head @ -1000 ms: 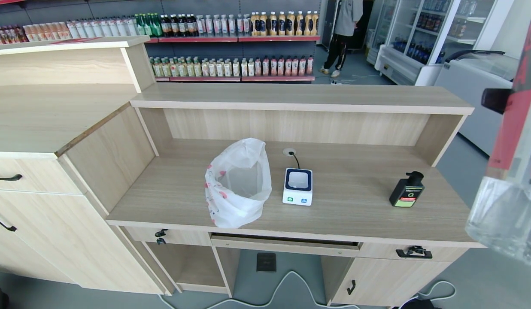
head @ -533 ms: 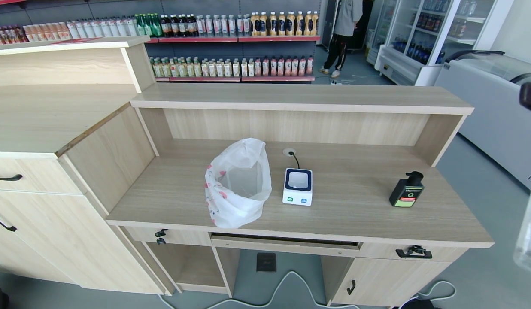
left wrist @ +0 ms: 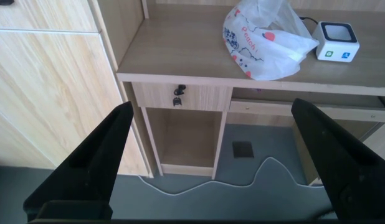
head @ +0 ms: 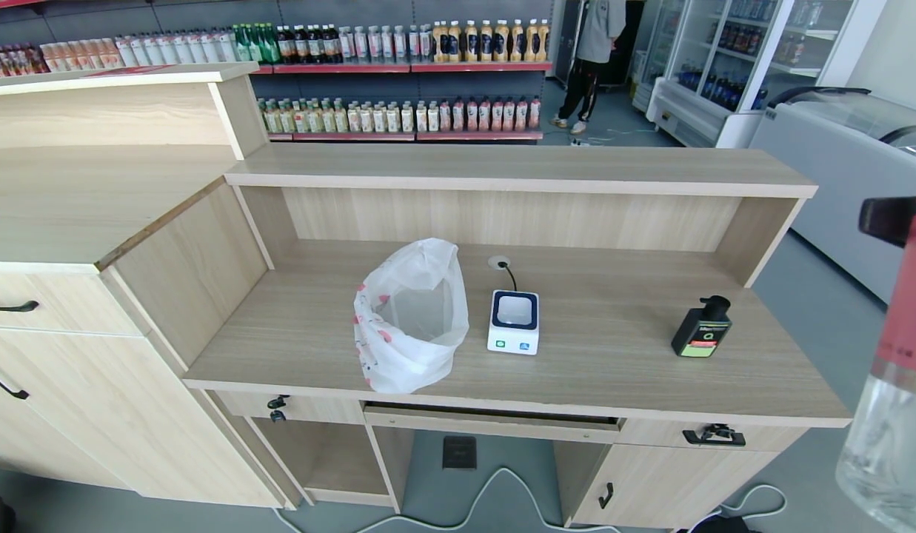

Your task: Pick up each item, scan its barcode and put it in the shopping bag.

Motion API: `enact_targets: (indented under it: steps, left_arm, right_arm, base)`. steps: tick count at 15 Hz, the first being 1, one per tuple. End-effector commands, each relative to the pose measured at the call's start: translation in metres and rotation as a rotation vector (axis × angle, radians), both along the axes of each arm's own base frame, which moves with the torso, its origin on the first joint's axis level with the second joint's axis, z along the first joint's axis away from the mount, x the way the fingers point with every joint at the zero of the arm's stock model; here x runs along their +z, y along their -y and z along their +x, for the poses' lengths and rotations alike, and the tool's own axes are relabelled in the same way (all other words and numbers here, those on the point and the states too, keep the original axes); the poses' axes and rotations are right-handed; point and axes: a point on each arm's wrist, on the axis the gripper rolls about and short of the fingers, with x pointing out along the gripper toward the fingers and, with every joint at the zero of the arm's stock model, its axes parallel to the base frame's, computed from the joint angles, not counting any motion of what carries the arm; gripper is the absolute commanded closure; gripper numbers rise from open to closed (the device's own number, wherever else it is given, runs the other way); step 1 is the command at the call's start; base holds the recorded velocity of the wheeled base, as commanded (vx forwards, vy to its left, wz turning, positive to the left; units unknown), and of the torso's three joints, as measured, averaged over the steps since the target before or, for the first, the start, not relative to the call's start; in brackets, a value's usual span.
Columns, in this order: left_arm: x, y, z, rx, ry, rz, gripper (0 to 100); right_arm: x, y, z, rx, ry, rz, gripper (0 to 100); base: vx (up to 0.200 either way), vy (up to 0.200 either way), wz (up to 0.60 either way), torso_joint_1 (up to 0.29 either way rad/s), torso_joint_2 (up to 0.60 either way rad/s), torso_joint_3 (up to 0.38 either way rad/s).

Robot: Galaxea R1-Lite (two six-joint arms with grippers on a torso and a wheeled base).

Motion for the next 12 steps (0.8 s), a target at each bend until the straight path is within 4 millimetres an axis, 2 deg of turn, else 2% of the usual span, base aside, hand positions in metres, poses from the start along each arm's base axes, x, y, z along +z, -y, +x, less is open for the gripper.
enact_targets:
  steps: [1, 12]
  left_arm:
    - [0.0, 0.0, 0.0, 0.0, -0.001, 0.0, 0]
    - [0.0, 0.0, 0.0, 0.0, -0.001, 0.0, 0]
  right_arm:
    - [-0.001, 0.0, 0.0, -0.001, -0.004, -0.002, 100]
    - [-0.001, 0.007, -0.022, -0.001, -0.025, -0.008, 100]
  base:
    - [0.0, 0.0, 0.0, 0.0, 0.0, 0.0]
    - [0.0, 0.0, 0.0, 0.0, 0.0, 0.0]
